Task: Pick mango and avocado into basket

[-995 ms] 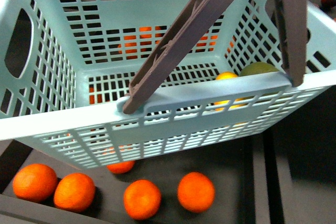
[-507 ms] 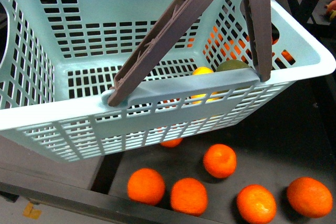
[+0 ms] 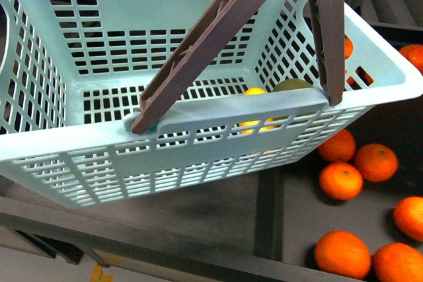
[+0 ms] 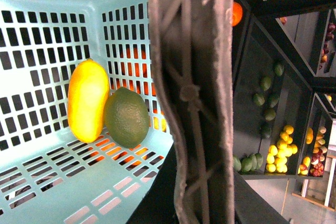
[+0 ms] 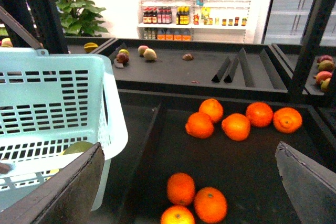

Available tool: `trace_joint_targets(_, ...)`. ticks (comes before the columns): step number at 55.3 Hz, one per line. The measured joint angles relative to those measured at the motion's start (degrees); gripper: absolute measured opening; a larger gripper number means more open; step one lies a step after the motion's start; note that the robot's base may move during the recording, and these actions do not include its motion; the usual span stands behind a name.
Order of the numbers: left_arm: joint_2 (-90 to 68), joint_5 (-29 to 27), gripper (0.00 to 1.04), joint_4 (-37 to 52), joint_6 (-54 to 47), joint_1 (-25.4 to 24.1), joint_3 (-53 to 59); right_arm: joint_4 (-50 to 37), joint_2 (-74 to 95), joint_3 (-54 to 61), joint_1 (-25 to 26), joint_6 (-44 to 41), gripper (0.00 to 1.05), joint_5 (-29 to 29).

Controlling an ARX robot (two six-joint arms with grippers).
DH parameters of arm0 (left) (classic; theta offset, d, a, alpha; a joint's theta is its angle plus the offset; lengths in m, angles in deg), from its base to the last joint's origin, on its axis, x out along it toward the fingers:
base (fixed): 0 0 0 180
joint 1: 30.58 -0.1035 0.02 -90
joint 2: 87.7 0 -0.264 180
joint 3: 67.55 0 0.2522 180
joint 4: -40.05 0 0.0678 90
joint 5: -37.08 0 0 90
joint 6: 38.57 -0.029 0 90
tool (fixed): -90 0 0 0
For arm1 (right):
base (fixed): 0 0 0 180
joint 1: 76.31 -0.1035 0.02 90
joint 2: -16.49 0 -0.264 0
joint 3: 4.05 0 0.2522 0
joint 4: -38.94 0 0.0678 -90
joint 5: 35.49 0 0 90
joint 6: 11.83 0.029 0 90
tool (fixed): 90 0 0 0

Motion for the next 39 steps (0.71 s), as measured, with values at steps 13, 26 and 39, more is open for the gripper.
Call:
trace_joint_targets(13, 0.1, -2.8, 0.07, 0.3, 0.6, -1.2, 0.0, 0.0, 0.0, 0.0, 0.1, 0.0, 0.97, -0.3)
trace_joint_targets(26, -2.2, -29.7, 0.07, 13.4, 25.0, -0.3, 2.8, 0.0, 0.0, 0.0, 0.1, 0.0, 0.97, -0.2)
trace_joint_targets(39, -9.8, -28.7, 0.07, 22.5, 34.7, -5.4, 2.2, 0.0, 0.0, 0.0, 0.1, 0.0, 0.97, 0.0)
